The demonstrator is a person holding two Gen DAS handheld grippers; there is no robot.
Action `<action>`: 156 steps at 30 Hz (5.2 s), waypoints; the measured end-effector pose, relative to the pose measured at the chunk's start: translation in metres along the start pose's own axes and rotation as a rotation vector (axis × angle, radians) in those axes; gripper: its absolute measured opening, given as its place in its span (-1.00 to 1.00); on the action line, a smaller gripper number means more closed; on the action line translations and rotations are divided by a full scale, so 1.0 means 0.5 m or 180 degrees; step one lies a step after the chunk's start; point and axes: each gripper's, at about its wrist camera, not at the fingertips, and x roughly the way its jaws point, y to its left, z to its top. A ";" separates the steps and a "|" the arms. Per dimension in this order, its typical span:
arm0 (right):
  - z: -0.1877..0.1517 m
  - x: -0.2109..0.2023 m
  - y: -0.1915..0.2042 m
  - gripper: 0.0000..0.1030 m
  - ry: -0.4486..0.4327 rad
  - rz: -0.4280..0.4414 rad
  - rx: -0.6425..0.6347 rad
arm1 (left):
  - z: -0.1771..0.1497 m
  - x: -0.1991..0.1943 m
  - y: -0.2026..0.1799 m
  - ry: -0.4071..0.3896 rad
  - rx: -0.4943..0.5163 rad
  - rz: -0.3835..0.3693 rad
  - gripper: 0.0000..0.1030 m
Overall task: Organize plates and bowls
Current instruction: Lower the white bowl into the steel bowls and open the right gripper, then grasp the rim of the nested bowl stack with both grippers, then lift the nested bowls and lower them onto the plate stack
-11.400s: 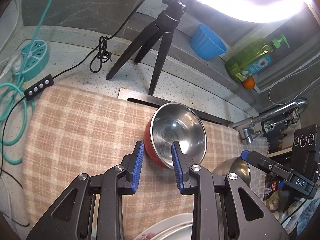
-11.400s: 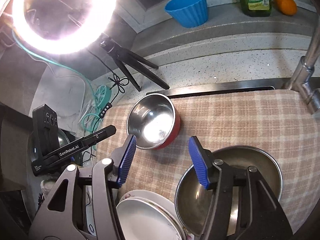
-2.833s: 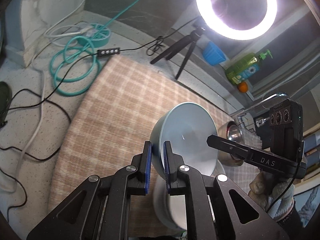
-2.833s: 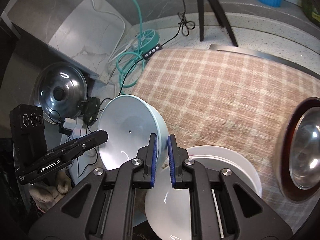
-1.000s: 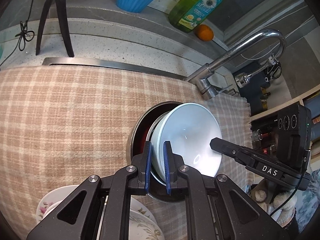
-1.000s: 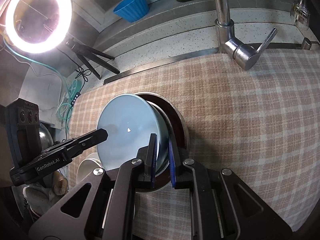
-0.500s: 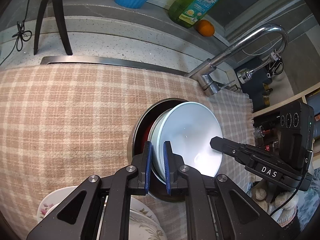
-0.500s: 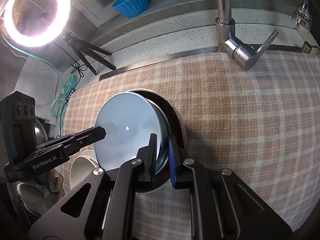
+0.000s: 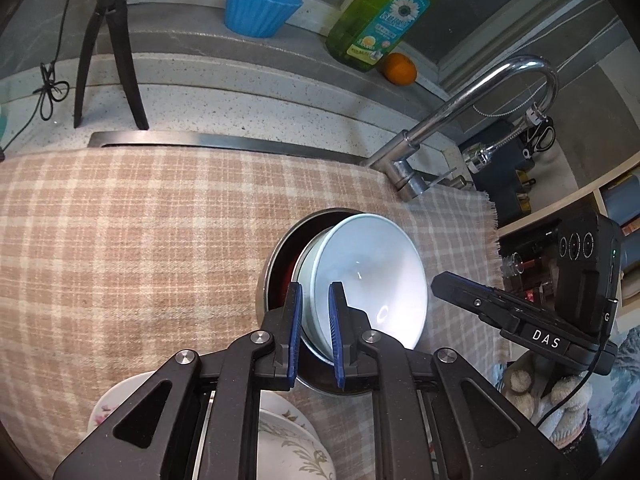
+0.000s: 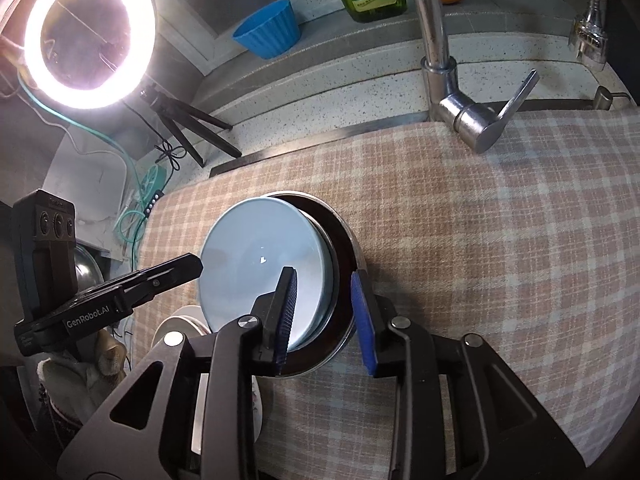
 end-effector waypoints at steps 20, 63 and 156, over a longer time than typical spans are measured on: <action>-0.057 -0.008 -0.074 0.20 -0.0106 0.0084 0.0324 | -0.029 -0.004 0.071 0.0024 -0.0110 0.0106 -0.20; -0.031 0.071 -0.051 -0.77 0.0174 0.0099 0.0301 | -0.002 0.063 0.056 0.0205 -0.0072 0.0015 -0.79; -0.234 0.045 0.221 -0.76 0.0631 0.0374 -0.0141 | -0.240 -0.194 0.193 0.0037 -0.0522 0.0162 -0.79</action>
